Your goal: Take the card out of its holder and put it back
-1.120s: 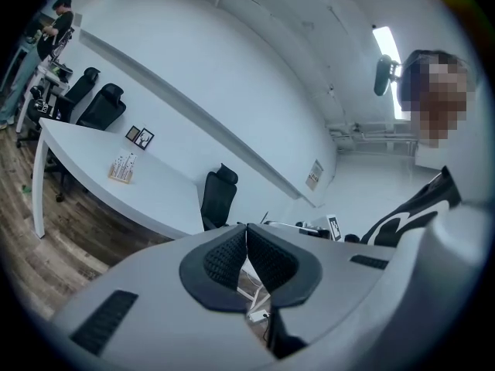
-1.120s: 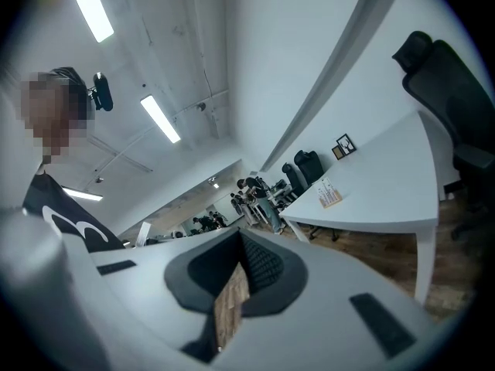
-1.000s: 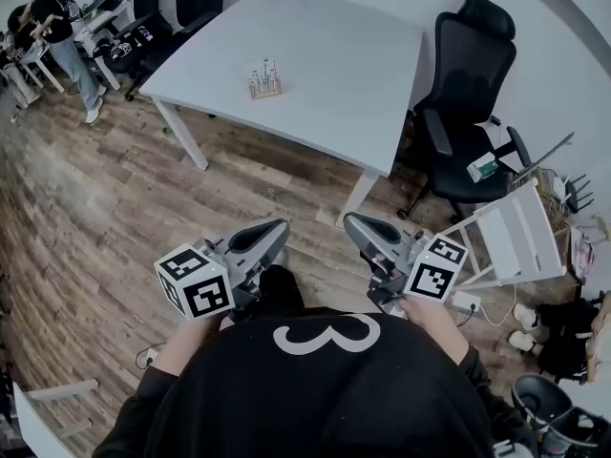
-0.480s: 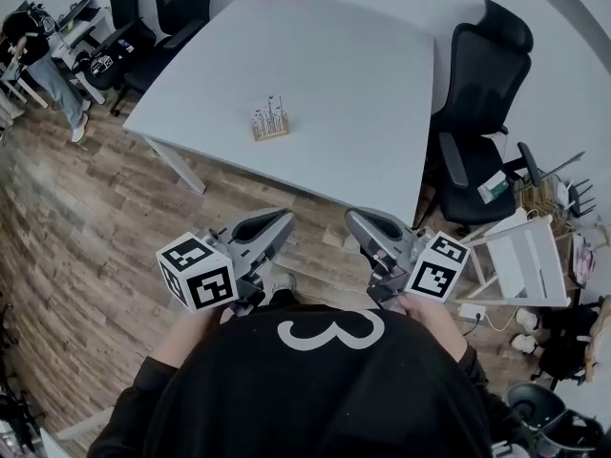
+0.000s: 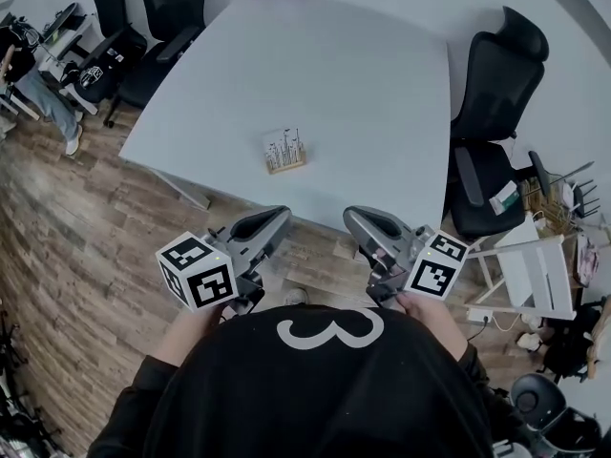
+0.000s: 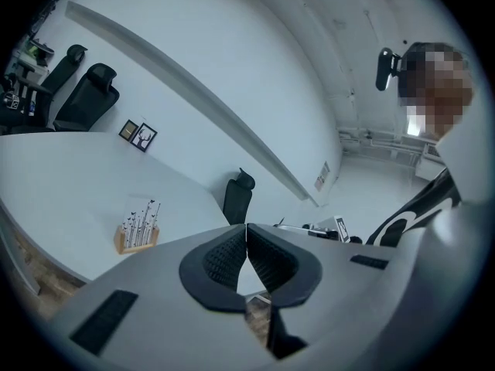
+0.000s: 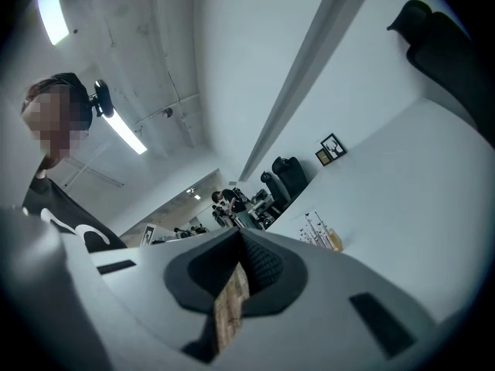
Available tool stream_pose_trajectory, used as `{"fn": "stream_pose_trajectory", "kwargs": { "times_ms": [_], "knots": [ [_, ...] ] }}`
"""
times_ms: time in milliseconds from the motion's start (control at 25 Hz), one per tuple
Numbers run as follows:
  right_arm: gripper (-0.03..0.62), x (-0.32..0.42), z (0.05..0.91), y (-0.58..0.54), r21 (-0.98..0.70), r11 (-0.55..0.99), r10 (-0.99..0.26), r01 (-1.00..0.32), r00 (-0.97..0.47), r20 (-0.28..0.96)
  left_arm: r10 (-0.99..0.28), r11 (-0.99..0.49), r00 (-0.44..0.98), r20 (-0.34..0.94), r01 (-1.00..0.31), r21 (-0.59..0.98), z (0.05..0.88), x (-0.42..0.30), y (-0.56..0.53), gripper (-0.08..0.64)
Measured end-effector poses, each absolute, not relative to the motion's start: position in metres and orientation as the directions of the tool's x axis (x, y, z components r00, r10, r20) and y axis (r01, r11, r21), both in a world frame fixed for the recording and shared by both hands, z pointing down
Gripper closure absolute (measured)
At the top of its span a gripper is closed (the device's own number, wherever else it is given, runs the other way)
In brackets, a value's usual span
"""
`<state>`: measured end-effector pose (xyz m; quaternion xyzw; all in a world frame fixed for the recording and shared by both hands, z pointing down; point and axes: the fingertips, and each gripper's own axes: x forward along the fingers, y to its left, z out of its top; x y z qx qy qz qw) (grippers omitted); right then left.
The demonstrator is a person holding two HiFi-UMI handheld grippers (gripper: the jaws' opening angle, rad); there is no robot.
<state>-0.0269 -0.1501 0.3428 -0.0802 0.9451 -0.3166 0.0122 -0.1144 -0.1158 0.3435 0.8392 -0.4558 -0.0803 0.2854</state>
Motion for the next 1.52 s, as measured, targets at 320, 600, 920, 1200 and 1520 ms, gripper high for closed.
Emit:
{"fn": "stream_pose_trajectory", "kwargs": {
  "times_ms": [320, 600, 920, 1200, 1520],
  "knots": [
    [0.583, -0.054, 0.360, -0.172, -0.622, 0.766, -0.169, -0.162, -0.984, 0.048, -0.813, -0.408, 0.565, 0.144, -0.728, 0.551, 0.365, -0.149, -0.147, 0.545],
    [0.583, -0.067, 0.374, -0.186, -0.640, 0.747, -0.181, -0.180, -0.981, 0.065, -0.817, -0.412, 0.552, 0.169, -0.762, 0.499, 0.385, -0.176, -0.174, 0.545],
    [0.583, -0.062, 0.384, -0.201, -0.651, 0.726, -0.212, -0.220, -0.973, 0.093, -0.791, -0.421, 0.554, 0.257, -0.800, 0.427, 0.418, -0.201, -0.207, 0.543],
    [0.583, -0.047, 0.392, -0.208, -0.659, 0.703, -0.252, -0.269, -0.960, 0.123, -0.760, -0.470, 0.560, 0.329, -0.824, 0.315, 0.447, -0.220, -0.231, 0.466],
    [0.583, -0.035, 0.399, -0.213, -0.669, 0.677, -0.279, -0.308, -0.948, 0.154, -0.740, -0.483, 0.567, 0.362, -0.822, 0.301, 0.468, -0.227, -0.257, 0.449]
  ]
}}
